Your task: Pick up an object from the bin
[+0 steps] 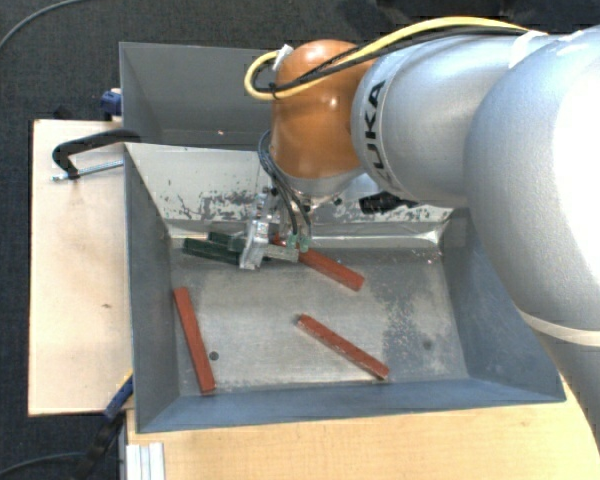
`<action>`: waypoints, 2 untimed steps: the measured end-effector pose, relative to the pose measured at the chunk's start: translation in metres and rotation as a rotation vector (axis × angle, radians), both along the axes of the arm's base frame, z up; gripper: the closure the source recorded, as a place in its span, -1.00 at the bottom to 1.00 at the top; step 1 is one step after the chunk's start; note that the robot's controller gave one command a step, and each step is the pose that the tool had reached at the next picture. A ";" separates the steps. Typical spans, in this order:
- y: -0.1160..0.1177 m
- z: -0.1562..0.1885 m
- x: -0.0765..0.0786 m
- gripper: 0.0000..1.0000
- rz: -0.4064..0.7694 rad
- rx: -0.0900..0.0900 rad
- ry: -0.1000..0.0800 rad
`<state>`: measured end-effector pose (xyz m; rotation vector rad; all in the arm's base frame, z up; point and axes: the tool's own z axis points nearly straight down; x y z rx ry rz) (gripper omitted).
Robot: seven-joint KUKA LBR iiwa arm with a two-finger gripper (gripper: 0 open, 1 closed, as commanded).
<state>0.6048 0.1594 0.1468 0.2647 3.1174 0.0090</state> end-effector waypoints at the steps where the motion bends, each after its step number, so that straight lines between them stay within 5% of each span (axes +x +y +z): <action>1: 0.001 0.041 0.002 1.00 0.001 -0.001 0.002; 2: 0.002 0.044 0.004 1.00 0.002 -0.002 0.006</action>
Offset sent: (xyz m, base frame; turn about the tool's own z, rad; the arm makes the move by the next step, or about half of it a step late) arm 0.0000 0.0000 0.0364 -0.0001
